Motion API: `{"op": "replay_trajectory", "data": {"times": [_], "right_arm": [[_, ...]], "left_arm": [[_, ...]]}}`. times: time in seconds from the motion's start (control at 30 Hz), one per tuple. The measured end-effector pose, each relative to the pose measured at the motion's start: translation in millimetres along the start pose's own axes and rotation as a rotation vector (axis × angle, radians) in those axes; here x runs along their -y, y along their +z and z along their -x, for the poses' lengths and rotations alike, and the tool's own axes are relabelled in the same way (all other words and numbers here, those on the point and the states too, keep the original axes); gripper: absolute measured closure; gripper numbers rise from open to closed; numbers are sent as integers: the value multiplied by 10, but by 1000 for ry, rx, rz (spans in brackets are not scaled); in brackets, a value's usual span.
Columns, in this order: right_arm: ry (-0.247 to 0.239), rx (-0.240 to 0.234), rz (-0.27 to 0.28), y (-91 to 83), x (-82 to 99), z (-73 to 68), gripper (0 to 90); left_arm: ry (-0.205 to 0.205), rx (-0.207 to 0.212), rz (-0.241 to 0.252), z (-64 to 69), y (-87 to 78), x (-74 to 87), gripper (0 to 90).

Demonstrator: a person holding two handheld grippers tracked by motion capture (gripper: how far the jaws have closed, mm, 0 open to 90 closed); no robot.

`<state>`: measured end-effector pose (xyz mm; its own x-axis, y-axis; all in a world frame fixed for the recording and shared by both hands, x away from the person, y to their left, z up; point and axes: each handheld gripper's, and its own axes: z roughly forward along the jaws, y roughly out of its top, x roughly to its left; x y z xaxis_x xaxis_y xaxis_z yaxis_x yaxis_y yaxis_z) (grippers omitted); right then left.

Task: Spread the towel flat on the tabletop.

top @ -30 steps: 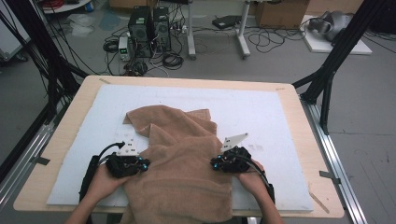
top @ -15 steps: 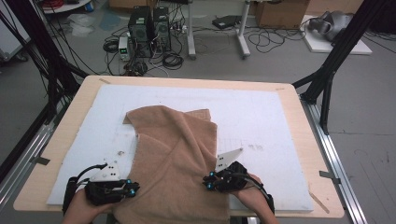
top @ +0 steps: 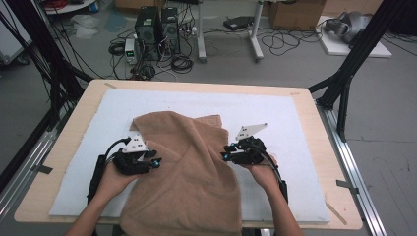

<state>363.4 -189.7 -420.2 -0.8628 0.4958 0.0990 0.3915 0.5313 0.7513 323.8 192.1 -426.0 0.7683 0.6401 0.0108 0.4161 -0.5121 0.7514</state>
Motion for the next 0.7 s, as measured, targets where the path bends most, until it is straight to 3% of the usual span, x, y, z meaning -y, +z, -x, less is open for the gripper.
{"op": "replay_trajectory", "data": {"times": [0.1, 0.13, 0.23, 0.27, 0.33, 0.4, 0.5, 0.7], "right_arm": [[31, 20, -22, 139, 31, 80, 664], [27, 24, -40, 181, 41, 89, 666], [33, 28, -64, 249, 63, 101, 770], [40, 16, -67, 240, 63, 117, 832], [52, -7, -68, 224, 74, 151, 866], [65, -17, -71, 197, 88, 163, 870], [48, -10, -88, 115, 107, 145, 873], [33, -1, -85, -152, 195, 74, 873]], "left_arm": [[-41, 5, -72, -80, 119, 52, 593], [-43, -1, -51, -80, 121, 68, 602], [-42, 6, -56, -76, 105, 66, 762], [-32, 9, -61, -64, 98, 61, 800], [-15, -1, -68, -30, 80, 56, 852], [-9, 7, -71, -21, 43, 65, 860], [6, 7, -55, 14, -51, 109, 863], [-4, 29, -7, 81, -259, 195, 864]]}}
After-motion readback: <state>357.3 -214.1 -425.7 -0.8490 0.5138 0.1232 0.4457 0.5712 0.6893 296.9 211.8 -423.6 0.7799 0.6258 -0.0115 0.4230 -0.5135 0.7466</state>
